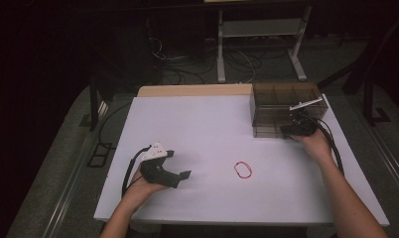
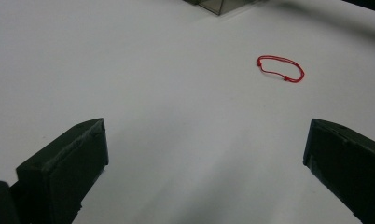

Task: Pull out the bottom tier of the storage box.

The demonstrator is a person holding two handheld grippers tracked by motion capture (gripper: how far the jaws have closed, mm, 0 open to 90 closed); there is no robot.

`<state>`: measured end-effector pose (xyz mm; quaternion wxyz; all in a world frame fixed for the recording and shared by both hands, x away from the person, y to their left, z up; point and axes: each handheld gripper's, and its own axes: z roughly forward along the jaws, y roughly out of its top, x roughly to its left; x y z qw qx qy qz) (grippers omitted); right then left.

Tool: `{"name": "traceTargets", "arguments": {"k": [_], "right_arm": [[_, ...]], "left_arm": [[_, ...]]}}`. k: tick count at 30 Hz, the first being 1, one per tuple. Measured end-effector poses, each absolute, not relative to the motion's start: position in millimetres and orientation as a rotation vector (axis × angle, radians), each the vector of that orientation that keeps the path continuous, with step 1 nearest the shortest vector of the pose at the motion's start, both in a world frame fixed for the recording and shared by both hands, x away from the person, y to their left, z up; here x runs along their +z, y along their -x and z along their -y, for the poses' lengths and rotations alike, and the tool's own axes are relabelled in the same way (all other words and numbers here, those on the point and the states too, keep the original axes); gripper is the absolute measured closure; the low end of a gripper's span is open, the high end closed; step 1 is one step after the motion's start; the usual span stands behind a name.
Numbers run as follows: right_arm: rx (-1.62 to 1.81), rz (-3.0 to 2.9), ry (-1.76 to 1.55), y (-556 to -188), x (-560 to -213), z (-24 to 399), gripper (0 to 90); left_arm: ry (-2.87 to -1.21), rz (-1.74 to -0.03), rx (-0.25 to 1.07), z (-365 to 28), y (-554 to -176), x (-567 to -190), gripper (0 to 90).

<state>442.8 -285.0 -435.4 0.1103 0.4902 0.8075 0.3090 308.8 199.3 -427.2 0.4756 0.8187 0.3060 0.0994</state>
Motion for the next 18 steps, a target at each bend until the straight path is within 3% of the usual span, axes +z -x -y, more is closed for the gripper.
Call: {"name": "traceTargets", "arguments": {"k": [18], "right_arm": [[0.878, -2.404, -1.436, -439.0, -435.8, 288.3, 89.6]], "left_arm": [[-2.006, -0.745, 0.242, -198.8, -308.7, -427.2, 0.0]]}}
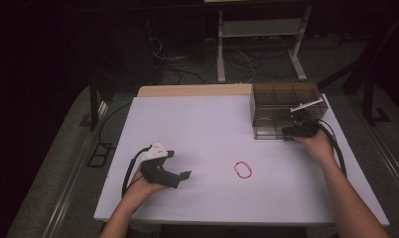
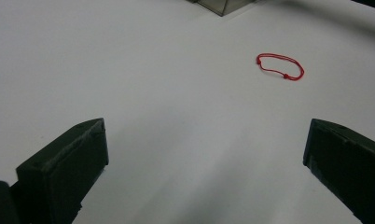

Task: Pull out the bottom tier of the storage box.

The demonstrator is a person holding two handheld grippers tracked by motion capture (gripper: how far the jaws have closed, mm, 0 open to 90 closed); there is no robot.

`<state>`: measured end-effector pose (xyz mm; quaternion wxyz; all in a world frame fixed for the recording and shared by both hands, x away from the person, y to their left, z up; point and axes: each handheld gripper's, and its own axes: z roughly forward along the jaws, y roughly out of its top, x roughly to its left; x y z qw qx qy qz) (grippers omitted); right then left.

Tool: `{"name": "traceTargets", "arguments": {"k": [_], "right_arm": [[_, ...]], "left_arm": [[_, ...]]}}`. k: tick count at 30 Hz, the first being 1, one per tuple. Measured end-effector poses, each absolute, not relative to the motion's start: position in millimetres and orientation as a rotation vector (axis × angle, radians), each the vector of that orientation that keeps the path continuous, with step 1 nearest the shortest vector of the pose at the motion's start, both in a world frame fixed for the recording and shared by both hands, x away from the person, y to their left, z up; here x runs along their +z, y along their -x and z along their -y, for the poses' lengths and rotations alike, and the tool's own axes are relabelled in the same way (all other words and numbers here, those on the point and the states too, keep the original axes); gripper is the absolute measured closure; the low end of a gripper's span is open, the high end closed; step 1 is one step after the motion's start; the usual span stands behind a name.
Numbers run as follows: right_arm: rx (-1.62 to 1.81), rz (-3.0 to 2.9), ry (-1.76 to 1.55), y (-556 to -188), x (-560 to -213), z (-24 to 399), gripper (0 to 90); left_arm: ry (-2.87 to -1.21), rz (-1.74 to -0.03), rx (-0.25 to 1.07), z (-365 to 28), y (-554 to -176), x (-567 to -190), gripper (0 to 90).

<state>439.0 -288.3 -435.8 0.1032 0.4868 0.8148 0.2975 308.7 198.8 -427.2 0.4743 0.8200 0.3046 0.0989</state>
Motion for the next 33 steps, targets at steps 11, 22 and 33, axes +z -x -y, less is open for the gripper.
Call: {"name": "traceTargets", "arguments": {"k": [11, 22, 33], "right_arm": [[0.854, -2.426, -1.412, -434.3, -431.9, 286.6, 89.7], [0.797, -2.467, -1.416, -441.3, -435.6, 283.1, 89.7], [0.767, -2.511, -1.411, -438.3, -433.2, 282.8, 89.8]], "left_arm": [[-2.006, -0.743, 0.24, -198.5, -308.5, -427.1, 0.0], [-2.006, -0.743, 0.233, -197.7, -308.4, -427.6, 0.0], [-2.008, -0.74, 0.234, -197.8, -308.0, -427.5, 0.0]]}}
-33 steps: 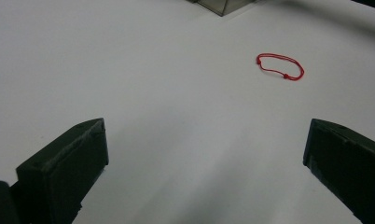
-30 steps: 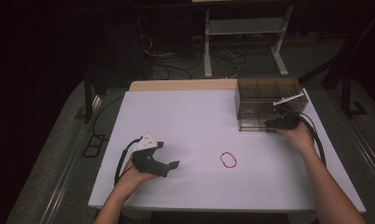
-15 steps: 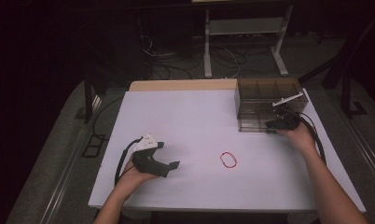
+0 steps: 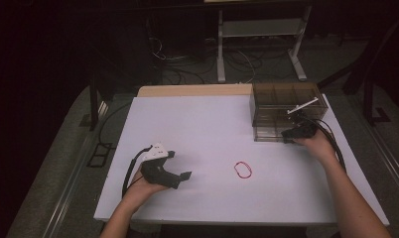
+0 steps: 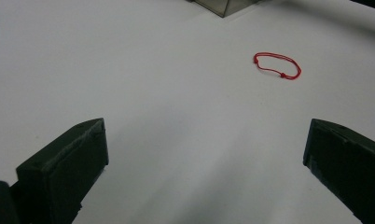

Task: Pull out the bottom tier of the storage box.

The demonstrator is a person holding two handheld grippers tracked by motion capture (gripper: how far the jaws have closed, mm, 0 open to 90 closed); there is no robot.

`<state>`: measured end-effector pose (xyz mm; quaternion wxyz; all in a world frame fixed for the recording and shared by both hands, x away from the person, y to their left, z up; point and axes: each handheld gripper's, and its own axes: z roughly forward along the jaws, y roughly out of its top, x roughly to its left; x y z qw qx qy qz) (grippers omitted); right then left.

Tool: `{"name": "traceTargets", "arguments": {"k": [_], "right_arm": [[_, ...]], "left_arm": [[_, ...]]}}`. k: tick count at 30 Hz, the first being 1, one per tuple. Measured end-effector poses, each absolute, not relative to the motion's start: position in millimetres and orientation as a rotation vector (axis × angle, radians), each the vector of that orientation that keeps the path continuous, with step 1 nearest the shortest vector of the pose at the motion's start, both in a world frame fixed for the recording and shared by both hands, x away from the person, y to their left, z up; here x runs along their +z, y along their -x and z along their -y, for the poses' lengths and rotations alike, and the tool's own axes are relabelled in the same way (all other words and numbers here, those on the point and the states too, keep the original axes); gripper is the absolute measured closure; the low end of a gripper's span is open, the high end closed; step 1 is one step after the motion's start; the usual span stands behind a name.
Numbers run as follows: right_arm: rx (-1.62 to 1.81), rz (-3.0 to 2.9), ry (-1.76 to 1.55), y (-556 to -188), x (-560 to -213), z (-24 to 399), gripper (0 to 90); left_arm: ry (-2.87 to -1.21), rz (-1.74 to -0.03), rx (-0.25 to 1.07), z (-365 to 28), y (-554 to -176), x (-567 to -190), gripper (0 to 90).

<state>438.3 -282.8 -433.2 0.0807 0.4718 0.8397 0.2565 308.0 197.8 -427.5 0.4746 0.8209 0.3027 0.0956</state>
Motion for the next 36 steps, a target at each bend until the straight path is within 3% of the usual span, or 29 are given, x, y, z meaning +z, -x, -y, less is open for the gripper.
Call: {"name": "traceTargets", "arguments": {"k": [36], "right_arm": [[0.733, -2.571, -1.39, -423.3, -430.2, 282.6, 89.8]], "left_arm": [[-2.012, -0.735, 0.225, -197.5, -307.7, -427.5, 0.0]]}}
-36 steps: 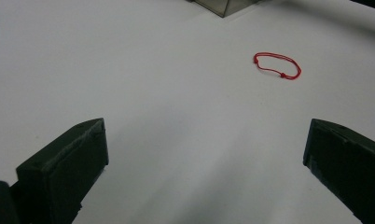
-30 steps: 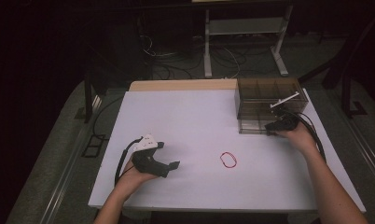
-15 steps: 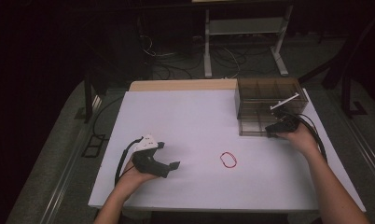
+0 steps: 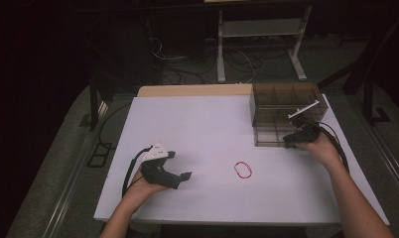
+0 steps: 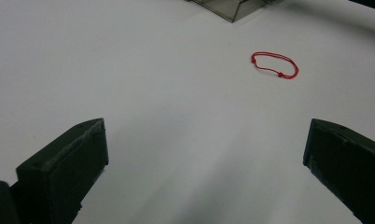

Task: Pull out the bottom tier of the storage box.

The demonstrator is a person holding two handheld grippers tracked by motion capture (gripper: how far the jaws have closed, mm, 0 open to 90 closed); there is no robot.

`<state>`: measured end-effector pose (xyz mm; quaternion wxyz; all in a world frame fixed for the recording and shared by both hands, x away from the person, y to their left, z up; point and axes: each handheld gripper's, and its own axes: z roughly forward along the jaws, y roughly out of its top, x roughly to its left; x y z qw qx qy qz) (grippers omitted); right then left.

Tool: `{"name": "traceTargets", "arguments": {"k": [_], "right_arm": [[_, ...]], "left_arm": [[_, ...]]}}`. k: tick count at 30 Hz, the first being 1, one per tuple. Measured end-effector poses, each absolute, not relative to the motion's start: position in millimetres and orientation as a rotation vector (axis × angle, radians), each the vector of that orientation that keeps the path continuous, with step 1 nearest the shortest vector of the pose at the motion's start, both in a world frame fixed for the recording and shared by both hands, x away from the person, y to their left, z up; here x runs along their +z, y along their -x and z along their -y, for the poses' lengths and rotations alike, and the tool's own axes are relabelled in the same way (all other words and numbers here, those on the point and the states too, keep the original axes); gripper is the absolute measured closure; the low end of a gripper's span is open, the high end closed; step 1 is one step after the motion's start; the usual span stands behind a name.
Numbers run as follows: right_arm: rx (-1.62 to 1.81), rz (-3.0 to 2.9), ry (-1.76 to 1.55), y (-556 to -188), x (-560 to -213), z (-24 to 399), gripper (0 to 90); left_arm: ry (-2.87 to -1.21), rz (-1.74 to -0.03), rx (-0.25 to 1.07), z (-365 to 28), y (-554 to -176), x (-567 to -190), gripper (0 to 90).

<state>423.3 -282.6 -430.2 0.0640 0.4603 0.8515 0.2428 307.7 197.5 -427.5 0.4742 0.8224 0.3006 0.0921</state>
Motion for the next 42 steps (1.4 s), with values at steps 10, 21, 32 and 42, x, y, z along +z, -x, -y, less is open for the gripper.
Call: {"name": "traceTargets", "arguments": {"k": [10, 21, 32, 42], "right_arm": [[0.73, -2.576, -1.379, -420.1, -429.9, 282.4, 89.8], [0.813, -2.478, -1.335, -411.6, -419.7, 288.8, 83.4], [0.923, -2.402, -1.313, -394.7, -411.7, 297.2, 65.1], [1.043, -2.342, -1.326, -373.7, -407.9, 304.4, 46.5]], "left_arm": [[-2.009, -0.735, 0.226, -197.8, -307.8, -427.4, 0.0], [-2.01, -0.737, 0.228, -198.4, -307.9, -427.2, 0.0], [-2.009, -0.736, 0.229, -198.8, -307.7, -426.7, 0.0], [-2.012, -0.735, 0.225, -198.6, -307.5, -426.8, 0.0]]}}
